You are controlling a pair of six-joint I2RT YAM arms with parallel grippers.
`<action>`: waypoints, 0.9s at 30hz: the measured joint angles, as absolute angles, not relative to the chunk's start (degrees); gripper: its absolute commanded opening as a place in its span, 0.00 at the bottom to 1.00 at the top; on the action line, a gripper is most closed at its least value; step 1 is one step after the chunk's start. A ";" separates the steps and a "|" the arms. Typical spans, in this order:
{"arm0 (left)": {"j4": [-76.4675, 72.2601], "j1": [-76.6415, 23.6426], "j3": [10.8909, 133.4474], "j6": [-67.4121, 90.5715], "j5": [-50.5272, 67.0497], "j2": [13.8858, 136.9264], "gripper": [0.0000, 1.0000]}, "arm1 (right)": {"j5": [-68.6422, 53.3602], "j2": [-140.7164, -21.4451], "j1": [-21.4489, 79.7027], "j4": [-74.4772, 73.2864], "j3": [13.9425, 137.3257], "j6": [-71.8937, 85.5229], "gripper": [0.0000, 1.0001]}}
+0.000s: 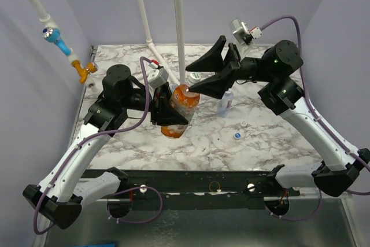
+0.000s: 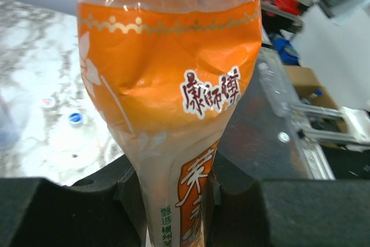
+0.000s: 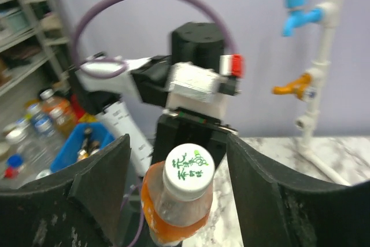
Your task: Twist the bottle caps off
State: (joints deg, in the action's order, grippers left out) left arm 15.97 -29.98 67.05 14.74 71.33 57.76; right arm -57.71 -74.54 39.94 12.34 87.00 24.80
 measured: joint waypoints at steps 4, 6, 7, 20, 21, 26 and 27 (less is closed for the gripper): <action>16.05 -29.74 67.05 10.61 62.81 57.76 0.00 | -44.69 -73.52 40.05 4.71 88.49 21.63 0.94; 16.05 -29.74 67.05 8.91 59.42 57.76 0.00 | -39.48 -72.82 40.05 2.39 88.79 20.69 1.00; 16.08 -29.74 67.05 7.90 57.12 57.76 0.00 | -37.36 -72.55 40.01 1.52 89.01 20.38 1.00; 16.05 -29.74 66.94 -0.78 41.12 57.76 0.00 | -28.71 -76.69 40.27 -2.44 92.73 22.44 0.86; 16.01 -29.71 66.87 -1.04 40.64 57.76 0.00 | -28.60 -77.03 40.34 -2.70 92.73 22.59 0.83; 16.05 -29.71 66.61 -1.91 39.09 57.76 0.00 | -28.38 -78.35 40.56 -3.11 92.73 23.75 0.67; 16.03 -29.74 66.61 -2.04 38.89 57.76 0.00 | -28.38 -78.46 40.56 -3.09 92.73 24.01 0.63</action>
